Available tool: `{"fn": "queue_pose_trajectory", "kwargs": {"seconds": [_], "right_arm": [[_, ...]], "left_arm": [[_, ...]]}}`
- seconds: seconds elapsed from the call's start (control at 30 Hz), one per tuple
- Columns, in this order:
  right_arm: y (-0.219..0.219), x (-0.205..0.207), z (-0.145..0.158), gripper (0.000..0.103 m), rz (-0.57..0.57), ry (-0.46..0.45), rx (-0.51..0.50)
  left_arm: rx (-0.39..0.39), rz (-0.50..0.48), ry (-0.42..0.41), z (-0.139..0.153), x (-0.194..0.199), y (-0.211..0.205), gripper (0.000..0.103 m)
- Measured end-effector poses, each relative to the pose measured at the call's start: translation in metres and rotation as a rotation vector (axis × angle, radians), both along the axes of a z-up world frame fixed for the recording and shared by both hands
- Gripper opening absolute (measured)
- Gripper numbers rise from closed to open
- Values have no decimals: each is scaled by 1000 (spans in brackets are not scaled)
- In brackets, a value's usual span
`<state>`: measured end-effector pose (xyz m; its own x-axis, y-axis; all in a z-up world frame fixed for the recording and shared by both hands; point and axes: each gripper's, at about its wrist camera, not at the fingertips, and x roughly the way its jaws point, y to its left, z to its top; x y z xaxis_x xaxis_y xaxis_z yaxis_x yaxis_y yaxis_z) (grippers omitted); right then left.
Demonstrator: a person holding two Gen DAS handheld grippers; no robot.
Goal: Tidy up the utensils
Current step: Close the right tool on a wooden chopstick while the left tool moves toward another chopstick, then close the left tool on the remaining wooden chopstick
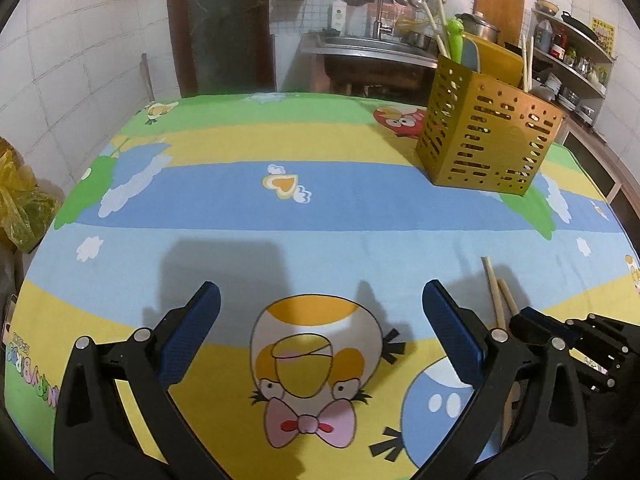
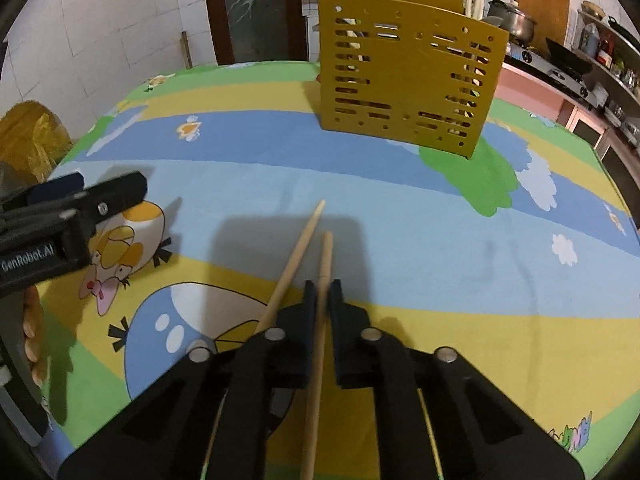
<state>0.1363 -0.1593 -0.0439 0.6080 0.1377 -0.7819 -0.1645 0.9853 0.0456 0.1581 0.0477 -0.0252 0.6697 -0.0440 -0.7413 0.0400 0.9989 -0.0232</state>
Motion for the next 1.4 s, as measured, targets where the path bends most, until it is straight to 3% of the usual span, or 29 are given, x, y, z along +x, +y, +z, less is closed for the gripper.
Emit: {"fn": "queue_pose_trajectory", "kwargs": {"seconds": [0.23,0.37,0.57,0.73,0.97,1.0,1.1,1.17,1.27,1.4], "right_arm": [[-36,-4,12,7,-58,-32,31],[-73,-2,14,7,-121,-30,33],[-107,6,8,7,-175,-24,22],[-113,7,3,7,-183,-36,29],[-118,12,4,8,-221,-30,15],[-120,13,4,12,-226,-27,13],[-121,13,7,48,-236,-32,30],[-119,14,9,48,-233,-38,23],[-115,17,6,47,-221,-17,13],[-109,21,-3,33,-224,17,-14]], "left_arm": [[5,-37,15,0,-1,-26,98],[-21,-72,53,-4,1,-53,98],[9,-122,110,-21,8,-97,96],[12,-142,161,-34,16,-109,76],[-8,-134,159,-32,20,-106,53],[-8,-136,164,-32,21,-106,51],[-2,-148,171,-30,23,-109,40],[1,-166,178,-30,24,-112,32],[28,-176,170,-31,24,-119,28],[42,-201,171,-30,24,-126,16]]}}
